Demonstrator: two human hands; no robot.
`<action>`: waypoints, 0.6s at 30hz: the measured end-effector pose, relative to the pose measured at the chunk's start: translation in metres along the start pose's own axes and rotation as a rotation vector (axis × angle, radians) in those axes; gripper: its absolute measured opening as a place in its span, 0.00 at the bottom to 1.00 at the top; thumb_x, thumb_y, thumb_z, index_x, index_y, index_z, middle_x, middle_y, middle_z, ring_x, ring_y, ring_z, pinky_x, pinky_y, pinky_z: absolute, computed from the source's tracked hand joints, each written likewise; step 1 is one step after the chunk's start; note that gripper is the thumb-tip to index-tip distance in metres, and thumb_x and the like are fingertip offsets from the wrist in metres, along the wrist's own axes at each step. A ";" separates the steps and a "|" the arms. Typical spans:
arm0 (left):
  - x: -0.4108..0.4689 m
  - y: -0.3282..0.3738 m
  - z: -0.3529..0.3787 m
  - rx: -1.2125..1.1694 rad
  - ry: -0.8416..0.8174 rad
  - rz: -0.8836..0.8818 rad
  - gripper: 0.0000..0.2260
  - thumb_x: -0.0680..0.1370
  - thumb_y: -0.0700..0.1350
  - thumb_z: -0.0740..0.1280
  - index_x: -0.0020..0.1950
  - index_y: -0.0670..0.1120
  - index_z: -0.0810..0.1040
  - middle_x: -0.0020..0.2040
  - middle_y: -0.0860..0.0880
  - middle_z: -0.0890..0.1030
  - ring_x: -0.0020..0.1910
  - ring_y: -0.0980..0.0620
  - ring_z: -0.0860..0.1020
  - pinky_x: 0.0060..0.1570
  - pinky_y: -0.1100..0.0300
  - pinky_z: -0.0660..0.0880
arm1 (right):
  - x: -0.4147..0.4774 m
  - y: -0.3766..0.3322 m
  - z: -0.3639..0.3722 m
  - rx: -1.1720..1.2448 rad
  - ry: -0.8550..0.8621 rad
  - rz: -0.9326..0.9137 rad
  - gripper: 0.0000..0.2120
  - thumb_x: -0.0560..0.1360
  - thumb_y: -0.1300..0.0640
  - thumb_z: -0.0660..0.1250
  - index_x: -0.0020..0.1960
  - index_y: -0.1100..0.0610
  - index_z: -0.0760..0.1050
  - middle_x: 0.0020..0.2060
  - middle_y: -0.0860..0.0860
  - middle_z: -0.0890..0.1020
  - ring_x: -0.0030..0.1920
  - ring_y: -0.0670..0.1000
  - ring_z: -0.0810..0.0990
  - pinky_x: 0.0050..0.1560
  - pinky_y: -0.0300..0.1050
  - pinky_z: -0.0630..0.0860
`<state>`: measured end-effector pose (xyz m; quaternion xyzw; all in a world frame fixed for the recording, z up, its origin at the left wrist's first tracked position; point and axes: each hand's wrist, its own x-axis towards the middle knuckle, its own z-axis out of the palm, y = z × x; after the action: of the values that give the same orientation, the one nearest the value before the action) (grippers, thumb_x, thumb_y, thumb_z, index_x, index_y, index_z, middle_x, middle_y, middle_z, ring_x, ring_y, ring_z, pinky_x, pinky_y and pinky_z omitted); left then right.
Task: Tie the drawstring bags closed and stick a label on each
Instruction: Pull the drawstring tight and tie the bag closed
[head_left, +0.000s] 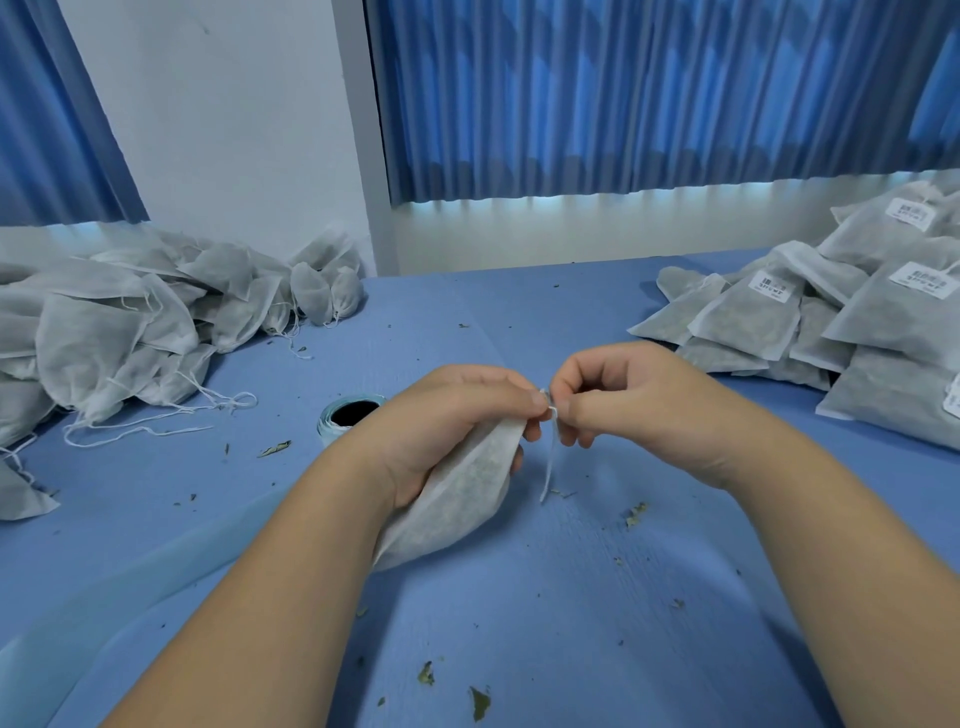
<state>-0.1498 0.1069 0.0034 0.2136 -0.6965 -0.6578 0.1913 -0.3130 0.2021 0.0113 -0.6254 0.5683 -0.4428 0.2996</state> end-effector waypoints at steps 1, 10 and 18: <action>0.000 0.000 0.001 0.003 0.007 0.004 0.02 0.68 0.45 0.71 0.35 0.48 0.83 0.35 0.48 0.79 0.29 0.51 0.75 0.32 0.61 0.74 | 0.000 0.000 0.000 -0.001 0.004 0.003 0.04 0.65 0.58 0.65 0.34 0.54 0.78 0.30 0.48 0.80 0.34 0.44 0.78 0.37 0.34 0.74; 0.001 0.000 0.005 0.016 0.142 0.067 0.06 0.75 0.41 0.71 0.38 0.47 0.82 0.36 0.49 0.79 0.31 0.53 0.76 0.31 0.63 0.74 | 0.002 0.001 0.004 0.042 0.108 -0.031 0.05 0.72 0.64 0.70 0.42 0.57 0.74 0.34 0.46 0.80 0.37 0.48 0.83 0.37 0.38 0.75; 0.002 0.001 0.004 0.073 0.235 0.056 0.04 0.70 0.48 0.75 0.36 0.51 0.83 0.35 0.52 0.79 0.34 0.51 0.76 0.37 0.60 0.71 | 0.005 0.001 0.008 0.049 0.204 -0.066 0.07 0.72 0.70 0.69 0.41 0.60 0.75 0.30 0.48 0.79 0.31 0.46 0.79 0.34 0.34 0.73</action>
<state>-0.1537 0.1088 0.0037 0.2763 -0.6986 -0.5967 0.2821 -0.3065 0.1956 0.0083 -0.5879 0.5639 -0.5276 0.2408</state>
